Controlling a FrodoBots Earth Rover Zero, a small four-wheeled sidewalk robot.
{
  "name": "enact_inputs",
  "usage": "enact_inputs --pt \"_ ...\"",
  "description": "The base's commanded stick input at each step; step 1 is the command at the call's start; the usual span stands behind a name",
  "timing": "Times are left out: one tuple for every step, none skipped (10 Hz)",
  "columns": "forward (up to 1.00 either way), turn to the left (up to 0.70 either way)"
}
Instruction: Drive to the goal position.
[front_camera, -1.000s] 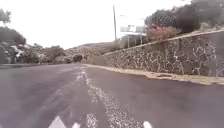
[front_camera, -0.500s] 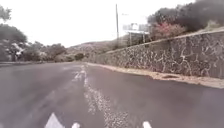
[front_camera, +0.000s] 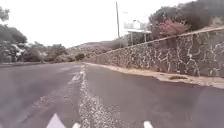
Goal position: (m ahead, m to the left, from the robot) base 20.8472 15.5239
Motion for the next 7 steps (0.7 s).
enact_inputs --pt "0.70 0.00" --pt "0.70 0.00" --pt "0.70 0.00" --pt "0.70 0.00" --pt "0.70 0.00" --pt "0.70 0.00" --pt "0.70 0.00"
